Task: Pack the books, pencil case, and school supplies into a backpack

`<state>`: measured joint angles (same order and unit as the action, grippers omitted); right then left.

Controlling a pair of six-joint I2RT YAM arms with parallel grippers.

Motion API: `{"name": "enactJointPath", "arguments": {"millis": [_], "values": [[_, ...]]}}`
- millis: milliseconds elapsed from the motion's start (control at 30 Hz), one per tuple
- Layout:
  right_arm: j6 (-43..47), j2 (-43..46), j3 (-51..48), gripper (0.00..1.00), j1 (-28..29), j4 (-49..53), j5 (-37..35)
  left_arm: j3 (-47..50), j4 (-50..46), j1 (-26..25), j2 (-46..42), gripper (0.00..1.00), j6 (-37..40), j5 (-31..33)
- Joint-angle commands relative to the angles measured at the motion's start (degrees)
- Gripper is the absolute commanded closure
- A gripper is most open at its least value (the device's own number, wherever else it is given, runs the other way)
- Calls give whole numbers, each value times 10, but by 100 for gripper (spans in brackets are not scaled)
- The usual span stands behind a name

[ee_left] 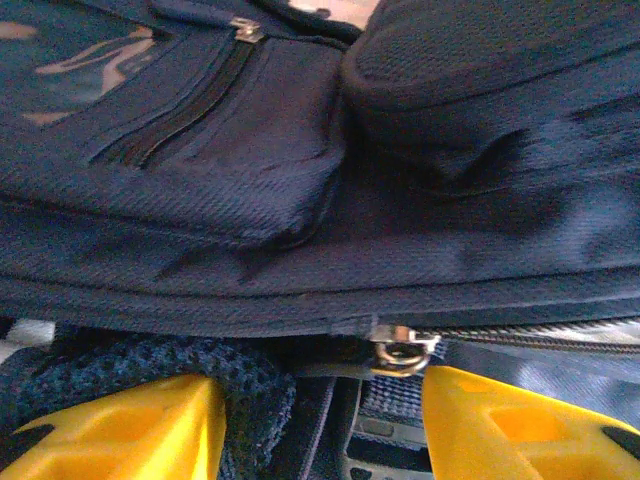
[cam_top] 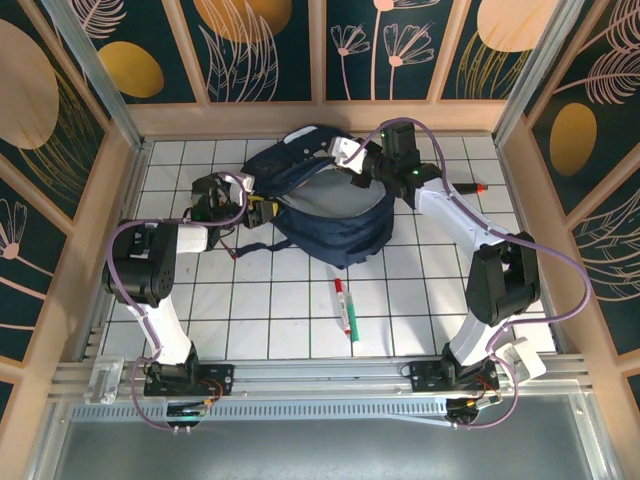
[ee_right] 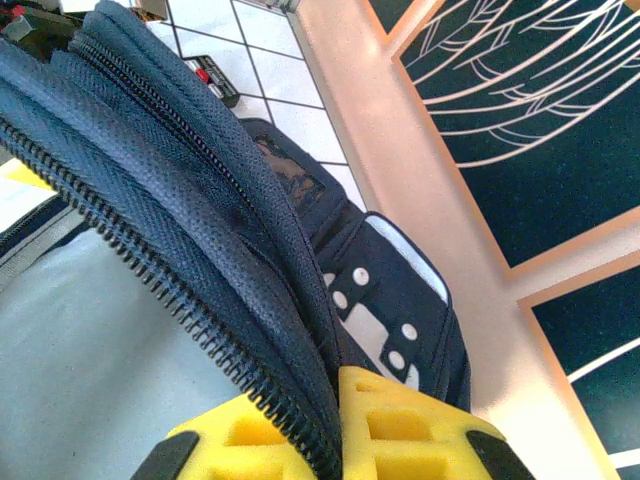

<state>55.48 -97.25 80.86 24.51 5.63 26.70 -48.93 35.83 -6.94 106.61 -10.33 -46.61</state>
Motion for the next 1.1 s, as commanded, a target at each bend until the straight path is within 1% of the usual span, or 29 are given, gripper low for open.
{"name": "enactJointPath", "arguments": {"millis": [0, 133, 167, 200, 233, 333, 367, 467, 533, 633, 767, 900, 1000, 1067], "values": [[-20, 32, -6, 100, 12, -43, 37, -1, 42, -4, -49, 45, 48, -67], [-23, 31, -6, 100, 13, -43, 35, -23, -11, -2, -49, 47, 89, -117], [-23, 30, -5, 100, 13, -42, 35, -29, -16, 0, -44, 49, 87, -127], [-22, 30, -5, 100, 13, -40, 34, -31, -12, 1, -42, 54, 82, -135], [-22, 30, -5, 100, 14, -39, 32, -32, -7, 3, -43, 58, 79, -140], [-19, 31, -10, 100, 13, -39, 27, -28, -7, 7, -52, 59, 76, -131], [-20, 32, -13, 100, 14, -41, 26, -28, -7, 10, -53, 58, 68, -131], [-19, 34, -17, 100, 13, -41, 23, -32, -24, 19, -55, 49, 51, -135], [-19, 35, -18, 100, 14, -43, 23, -27, -25, 19, -52, 47, 54, -142], [-20, 34, -14, 100, 13, -42, 20, -22, -35, 19, -45, 45, 55, -136], [-24, 34, -9, 100, 13, -41, 20, -8, -1, 19, -43, 39, 33, -117], [-60, 31, 5, 100, 7, -53, 26, -6, 1, 19, -34, 38, 19, -106], [-96, 26, 17, 100, 0, -64, 42, 16, 40, 19, -31, 37, -1, -91], [-100, 24, 23, 100, -1, -66, 52, 27, 67, 19, -26, 37, -7, -91]]}}
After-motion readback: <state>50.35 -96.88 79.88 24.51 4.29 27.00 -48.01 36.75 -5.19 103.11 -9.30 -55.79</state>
